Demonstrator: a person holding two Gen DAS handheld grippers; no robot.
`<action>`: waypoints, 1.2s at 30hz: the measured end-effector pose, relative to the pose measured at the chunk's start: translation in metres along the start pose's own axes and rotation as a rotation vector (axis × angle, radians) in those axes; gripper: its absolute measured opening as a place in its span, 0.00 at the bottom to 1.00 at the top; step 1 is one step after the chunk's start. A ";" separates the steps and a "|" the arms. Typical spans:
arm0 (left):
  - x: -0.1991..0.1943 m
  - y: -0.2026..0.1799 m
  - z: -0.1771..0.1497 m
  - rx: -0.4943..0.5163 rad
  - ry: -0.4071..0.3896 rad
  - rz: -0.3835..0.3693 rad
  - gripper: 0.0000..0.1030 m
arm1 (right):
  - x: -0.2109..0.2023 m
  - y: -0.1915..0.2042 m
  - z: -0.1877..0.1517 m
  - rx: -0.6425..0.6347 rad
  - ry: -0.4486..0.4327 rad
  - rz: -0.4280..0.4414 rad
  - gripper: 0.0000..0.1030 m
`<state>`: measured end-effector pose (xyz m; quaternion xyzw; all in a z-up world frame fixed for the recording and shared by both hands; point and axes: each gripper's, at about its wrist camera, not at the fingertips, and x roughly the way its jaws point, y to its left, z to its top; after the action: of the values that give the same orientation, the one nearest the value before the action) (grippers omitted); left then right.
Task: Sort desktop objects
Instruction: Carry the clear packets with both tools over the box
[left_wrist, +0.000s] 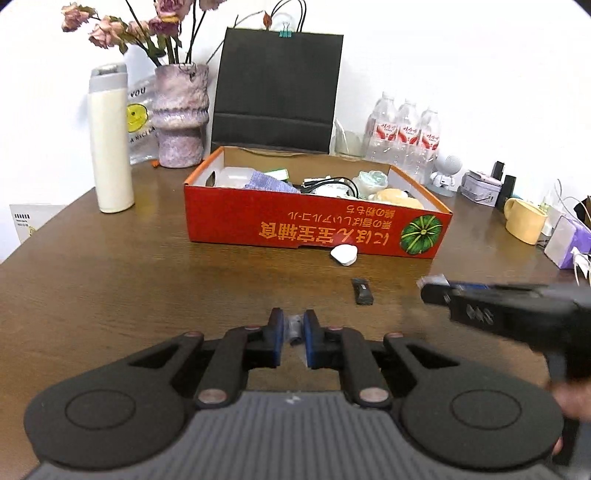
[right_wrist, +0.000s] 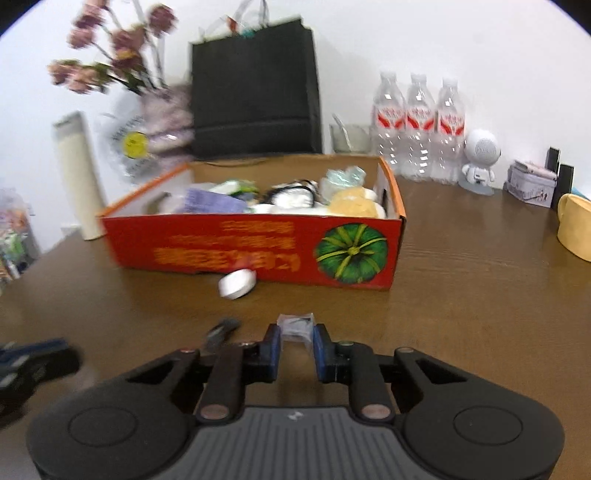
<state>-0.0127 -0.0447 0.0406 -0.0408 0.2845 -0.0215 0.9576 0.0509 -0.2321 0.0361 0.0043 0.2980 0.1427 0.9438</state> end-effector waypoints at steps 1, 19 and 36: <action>-0.005 -0.001 -0.002 0.004 -0.004 0.000 0.12 | -0.012 0.005 -0.006 0.000 -0.007 0.011 0.17; -0.093 -0.025 -0.025 0.056 -0.158 -0.019 0.12 | -0.129 0.048 -0.050 -0.040 -0.214 0.051 0.18; 0.016 -0.006 0.067 0.063 -0.205 -0.002 0.12 | -0.050 0.026 0.045 -0.064 -0.249 0.026 0.18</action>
<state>0.0369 -0.0468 0.0881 -0.0128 0.1843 -0.0273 0.9824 0.0300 -0.2169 0.1040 -0.0042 0.1737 0.1627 0.9713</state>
